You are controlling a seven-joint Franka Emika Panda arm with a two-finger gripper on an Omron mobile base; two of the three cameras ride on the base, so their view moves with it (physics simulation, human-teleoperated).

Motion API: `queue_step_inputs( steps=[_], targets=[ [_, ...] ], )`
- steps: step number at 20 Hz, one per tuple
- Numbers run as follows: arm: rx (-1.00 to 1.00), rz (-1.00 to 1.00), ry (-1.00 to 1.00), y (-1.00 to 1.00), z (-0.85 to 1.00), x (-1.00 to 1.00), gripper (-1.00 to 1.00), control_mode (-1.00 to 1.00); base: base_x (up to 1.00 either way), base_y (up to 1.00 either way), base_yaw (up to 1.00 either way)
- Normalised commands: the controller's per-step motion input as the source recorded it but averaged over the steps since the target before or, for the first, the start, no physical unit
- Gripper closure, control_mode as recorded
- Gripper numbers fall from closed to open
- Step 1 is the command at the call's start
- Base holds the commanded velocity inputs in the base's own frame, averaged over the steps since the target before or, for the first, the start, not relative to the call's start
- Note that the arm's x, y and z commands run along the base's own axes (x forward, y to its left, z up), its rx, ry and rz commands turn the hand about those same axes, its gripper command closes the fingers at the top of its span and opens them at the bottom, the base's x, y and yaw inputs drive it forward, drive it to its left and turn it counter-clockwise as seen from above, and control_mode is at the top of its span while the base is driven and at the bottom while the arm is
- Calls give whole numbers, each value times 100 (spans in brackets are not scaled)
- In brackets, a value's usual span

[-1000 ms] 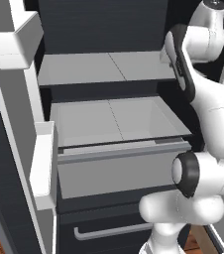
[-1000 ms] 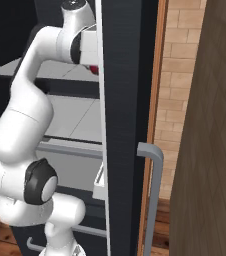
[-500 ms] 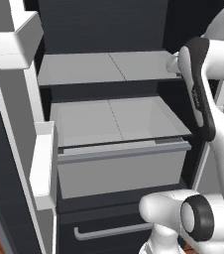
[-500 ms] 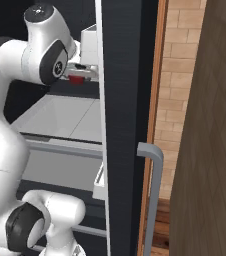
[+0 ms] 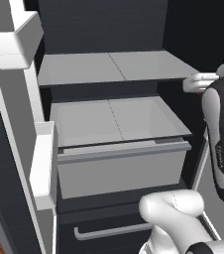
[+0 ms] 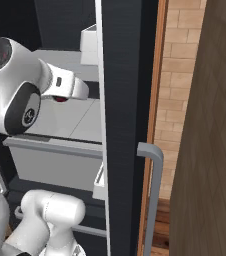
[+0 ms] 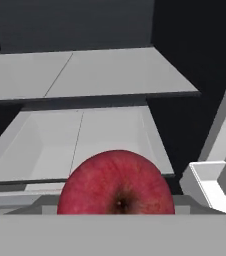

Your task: Open the fridge, remove the apple, garlic, and steak, and place them on any counter.

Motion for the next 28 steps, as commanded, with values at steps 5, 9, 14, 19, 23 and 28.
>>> queue_step_inputs(
  steps=[5, 9, 14, 19, 23, 28],
  targets=[
    [0, 0, -6, 0, 0, -100, 100, -100, 0, 0, 0],
    [-2, 0, 1, 10, 0, -96, 100, -100, 0, 0, 0],
    [-4, 0, 12, 33, 0, -30, 100, -100, 0, 0, 0],
    [-3, 0, 16, 38, 0, 3, 100, -100, 0, 0, 0],
    [0, 0, 0, 0, 0, 0, 100, 100, 2, 6, 0],
    [0, 0, 0, 0, 0, 0, 100, 100, -10, 0, 0]
  ],
)
